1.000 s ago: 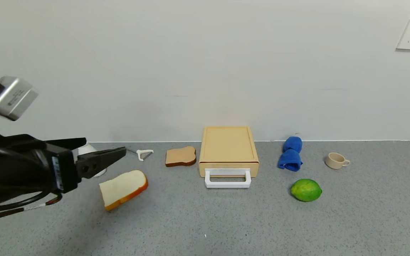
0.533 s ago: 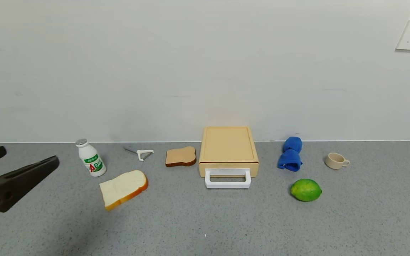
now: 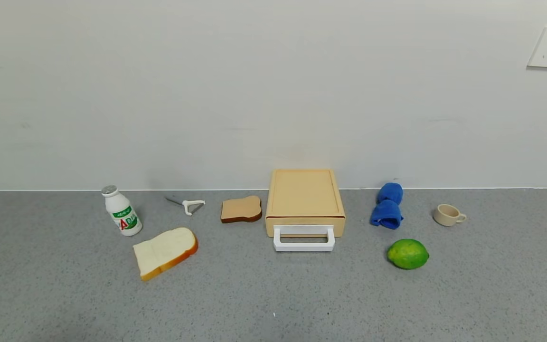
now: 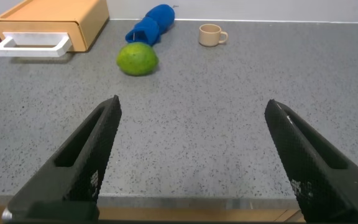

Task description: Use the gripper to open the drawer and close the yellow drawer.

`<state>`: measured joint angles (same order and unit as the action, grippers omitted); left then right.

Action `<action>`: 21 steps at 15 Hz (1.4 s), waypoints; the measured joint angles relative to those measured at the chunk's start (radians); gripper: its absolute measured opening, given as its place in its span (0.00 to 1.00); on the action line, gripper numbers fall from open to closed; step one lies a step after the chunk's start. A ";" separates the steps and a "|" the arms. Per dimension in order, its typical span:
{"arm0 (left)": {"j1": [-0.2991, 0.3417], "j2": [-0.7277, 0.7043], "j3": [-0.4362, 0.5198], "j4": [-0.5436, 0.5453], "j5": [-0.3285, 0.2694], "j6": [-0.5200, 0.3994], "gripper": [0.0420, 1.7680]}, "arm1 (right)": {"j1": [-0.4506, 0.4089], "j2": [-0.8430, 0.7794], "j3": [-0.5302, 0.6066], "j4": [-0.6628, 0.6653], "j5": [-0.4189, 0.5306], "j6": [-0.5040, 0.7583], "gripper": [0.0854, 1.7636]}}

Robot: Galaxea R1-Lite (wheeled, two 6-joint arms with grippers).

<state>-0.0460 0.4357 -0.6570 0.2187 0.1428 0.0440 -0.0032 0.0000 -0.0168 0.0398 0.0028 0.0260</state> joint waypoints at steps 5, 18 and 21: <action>0.038 -0.251 0.074 0.057 -0.006 0.010 0.96 | 0.000 0.000 0.000 0.000 0.000 0.000 0.96; 0.046 -0.435 0.647 -0.279 -0.114 0.094 0.97 | 0.000 0.000 0.000 0.000 0.000 0.000 0.96; 0.046 -0.436 0.655 -0.277 -0.125 0.086 0.97 | 0.000 0.000 0.000 0.000 0.000 0.000 0.96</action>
<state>0.0000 -0.0004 -0.0017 -0.0585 0.0181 0.1298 -0.0032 0.0000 -0.0168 0.0394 0.0023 0.0260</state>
